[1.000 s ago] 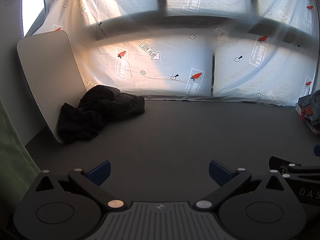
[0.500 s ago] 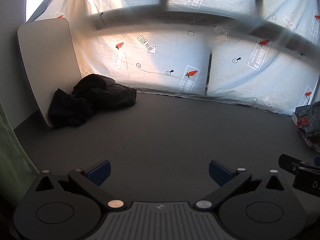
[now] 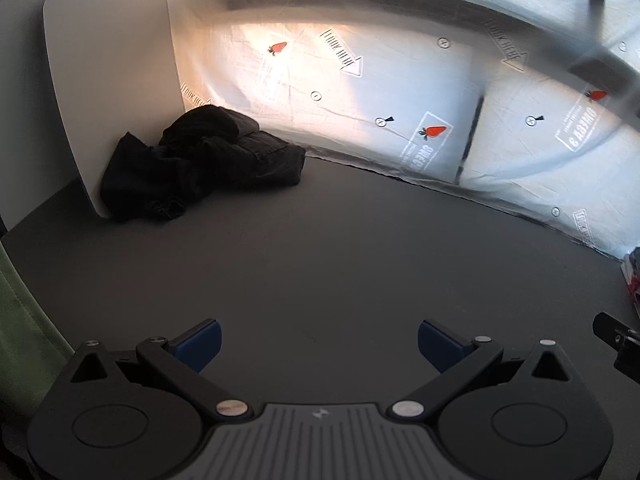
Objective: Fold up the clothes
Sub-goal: 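Reach the left tool into the black clothes pile and grasp while the right tool grasps too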
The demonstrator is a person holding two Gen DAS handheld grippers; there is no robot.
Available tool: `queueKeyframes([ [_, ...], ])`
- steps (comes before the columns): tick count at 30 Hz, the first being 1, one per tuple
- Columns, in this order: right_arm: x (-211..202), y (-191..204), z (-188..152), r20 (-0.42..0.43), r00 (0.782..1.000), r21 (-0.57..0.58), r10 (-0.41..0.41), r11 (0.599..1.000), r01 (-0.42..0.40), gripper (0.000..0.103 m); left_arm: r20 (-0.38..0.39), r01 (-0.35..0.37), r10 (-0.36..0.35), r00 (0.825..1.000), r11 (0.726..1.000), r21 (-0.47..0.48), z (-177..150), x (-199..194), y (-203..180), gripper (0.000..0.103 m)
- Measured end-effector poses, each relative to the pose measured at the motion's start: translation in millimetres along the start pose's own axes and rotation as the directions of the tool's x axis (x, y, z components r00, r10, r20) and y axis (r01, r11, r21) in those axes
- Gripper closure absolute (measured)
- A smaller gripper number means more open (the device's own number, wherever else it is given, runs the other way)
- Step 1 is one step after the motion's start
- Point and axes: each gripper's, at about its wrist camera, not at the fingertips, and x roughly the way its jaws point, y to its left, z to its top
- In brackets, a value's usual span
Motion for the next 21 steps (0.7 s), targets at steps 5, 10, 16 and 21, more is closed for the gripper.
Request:
queueKeyframes([
  [5,64.6,44.5,29.0,-0.014,0.999,-0.065,0.032,0.997,-0.033,0.017,-0.041,-0.035,0.032,0.999,0.996,-0.080,44.0,62.2,32.4,0.000],
  [10,137.0,104.6,63.3,-0.032,0.996,-0.107,0.084,0.990,-0.087,0.031,-0.065,-0.078,0.070,0.995,0.989,-0.122,91.1,124.3,75.8,0.002],
  [16,237.3,183.7,100.9,-0.081,0.984,-0.148,0.162,0.974,-0.172,0.050,-0.085,-0.120,0.106,0.991,0.975,-0.189,142.8,199.8,136.8,0.025],
  [21,324.7,241.7,121.0,-0.141,0.962,-0.183,0.233,0.949,-0.257,0.074,-0.103,-0.142,0.120,0.987,0.960,-0.241,178.6,275.2,181.9,0.058],
])
